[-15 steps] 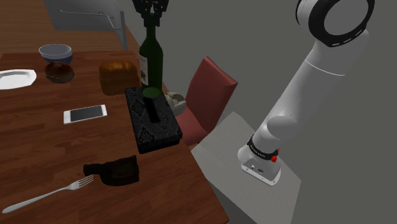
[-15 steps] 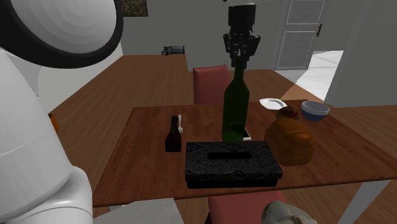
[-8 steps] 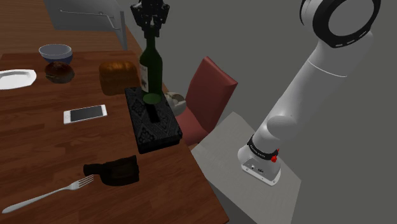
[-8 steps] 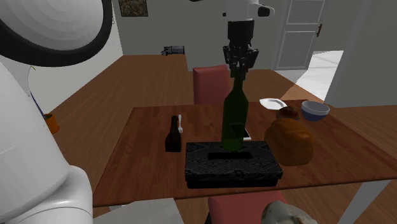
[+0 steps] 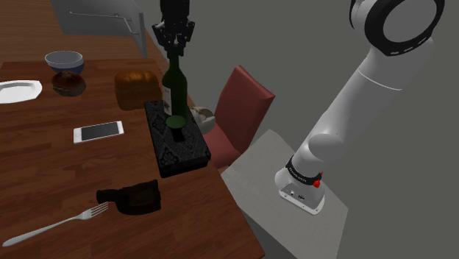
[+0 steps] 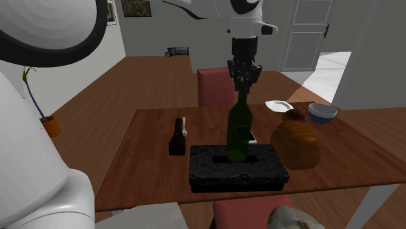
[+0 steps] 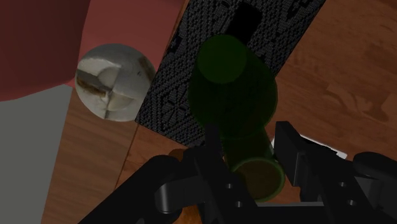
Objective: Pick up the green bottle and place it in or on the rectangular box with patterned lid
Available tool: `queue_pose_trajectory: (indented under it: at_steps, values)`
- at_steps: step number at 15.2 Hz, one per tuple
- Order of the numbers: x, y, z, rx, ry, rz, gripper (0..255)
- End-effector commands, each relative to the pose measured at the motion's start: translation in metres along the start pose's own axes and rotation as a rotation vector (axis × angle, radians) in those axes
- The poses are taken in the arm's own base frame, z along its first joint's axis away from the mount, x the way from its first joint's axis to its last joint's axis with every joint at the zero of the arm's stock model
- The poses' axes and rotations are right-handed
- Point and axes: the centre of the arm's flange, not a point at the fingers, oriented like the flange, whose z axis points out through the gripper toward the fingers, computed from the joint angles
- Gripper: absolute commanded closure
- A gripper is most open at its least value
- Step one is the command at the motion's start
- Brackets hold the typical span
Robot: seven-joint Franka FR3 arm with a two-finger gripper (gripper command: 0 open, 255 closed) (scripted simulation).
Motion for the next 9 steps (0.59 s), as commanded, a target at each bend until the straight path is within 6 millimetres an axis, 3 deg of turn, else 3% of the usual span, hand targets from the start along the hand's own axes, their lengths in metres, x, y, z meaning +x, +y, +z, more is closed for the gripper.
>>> queue_pose_trajectory:
  at_steps: [1, 9]
  values:
    - [-0.001, -0.0009, 0.0104, 0.0, 0.001, 0.0, 255]
    - [-0.0011, -0.001, 0.0146, 0.0, 0.001, 0.0, 255]
